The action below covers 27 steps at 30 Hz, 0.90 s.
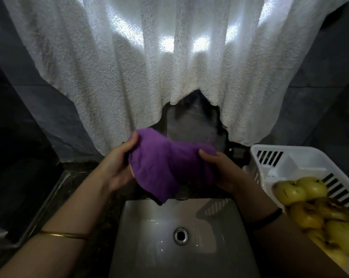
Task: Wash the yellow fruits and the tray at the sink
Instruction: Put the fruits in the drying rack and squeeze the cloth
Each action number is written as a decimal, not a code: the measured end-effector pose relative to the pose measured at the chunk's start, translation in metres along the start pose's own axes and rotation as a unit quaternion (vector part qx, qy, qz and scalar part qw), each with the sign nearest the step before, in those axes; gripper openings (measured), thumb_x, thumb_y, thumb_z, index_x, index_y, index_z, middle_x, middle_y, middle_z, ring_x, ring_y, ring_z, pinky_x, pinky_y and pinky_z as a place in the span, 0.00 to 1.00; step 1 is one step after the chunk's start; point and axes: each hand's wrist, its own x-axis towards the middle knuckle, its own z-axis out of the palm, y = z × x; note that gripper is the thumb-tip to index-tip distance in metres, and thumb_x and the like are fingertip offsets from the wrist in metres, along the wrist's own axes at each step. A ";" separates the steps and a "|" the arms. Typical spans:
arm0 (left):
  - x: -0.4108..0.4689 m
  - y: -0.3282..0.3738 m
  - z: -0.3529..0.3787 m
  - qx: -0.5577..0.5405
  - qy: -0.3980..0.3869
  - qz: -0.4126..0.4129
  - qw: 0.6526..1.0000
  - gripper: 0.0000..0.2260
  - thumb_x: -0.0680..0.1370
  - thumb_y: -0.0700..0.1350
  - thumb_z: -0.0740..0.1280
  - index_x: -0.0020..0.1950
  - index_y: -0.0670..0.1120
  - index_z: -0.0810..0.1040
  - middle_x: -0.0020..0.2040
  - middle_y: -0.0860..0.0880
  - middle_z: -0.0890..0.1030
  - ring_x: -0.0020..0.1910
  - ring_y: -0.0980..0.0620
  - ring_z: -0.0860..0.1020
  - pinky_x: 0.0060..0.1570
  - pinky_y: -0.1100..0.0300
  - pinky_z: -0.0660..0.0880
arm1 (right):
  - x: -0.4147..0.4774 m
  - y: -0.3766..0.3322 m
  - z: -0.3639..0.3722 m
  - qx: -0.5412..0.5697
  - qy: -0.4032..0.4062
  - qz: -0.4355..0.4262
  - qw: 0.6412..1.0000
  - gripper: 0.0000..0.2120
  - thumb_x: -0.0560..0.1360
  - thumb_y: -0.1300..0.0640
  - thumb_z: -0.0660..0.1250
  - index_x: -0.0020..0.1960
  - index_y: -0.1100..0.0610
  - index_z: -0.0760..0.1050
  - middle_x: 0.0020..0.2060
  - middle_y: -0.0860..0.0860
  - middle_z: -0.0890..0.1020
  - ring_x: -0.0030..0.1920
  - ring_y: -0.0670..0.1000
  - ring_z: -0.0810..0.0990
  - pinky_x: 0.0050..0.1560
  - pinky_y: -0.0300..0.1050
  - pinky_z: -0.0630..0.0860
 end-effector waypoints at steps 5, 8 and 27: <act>0.003 0.008 -0.024 0.247 0.078 -0.047 0.965 0.09 0.76 0.37 0.65 0.56 0.43 0.79 0.42 0.48 0.85 0.37 0.54 0.83 0.30 0.62 0.80 | -0.003 -0.024 -0.018 0.017 0.087 -0.067 0.994 0.09 0.75 0.63 0.63 0.54 0.64 0.76 0.38 0.55 0.85 0.38 0.52 0.85 0.34 0.42 0.81; 0.005 0.007 -0.032 0.238 0.039 -0.095 0.966 0.16 0.68 0.37 0.73 0.55 0.39 0.80 0.48 0.41 0.84 0.41 0.50 0.84 0.37 0.58 0.82 | -0.005 -0.033 -0.017 0.030 0.111 -0.055 0.992 0.07 0.79 0.60 0.59 0.50 0.61 0.75 0.33 0.57 0.84 0.32 0.51 0.83 0.29 0.42 0.79; 0.004 -0.011 0.027 0.022 -0.170 -0.021 0.985 0.23 0.57 0.43 0.82 0.50 0.42 0.84 0.48 0.43 0.84 0.45 0.49 0.84 0.45 0.57 0.81 | -0.026 -0.031 0.004 0.220 -0.215 -0.071 0.949 0.27 0.80 0.47 0.56 0.61 0.71 0.74 0.57 0.67 0.78 0.60 0.66 0.77 0.70 0.51 0.65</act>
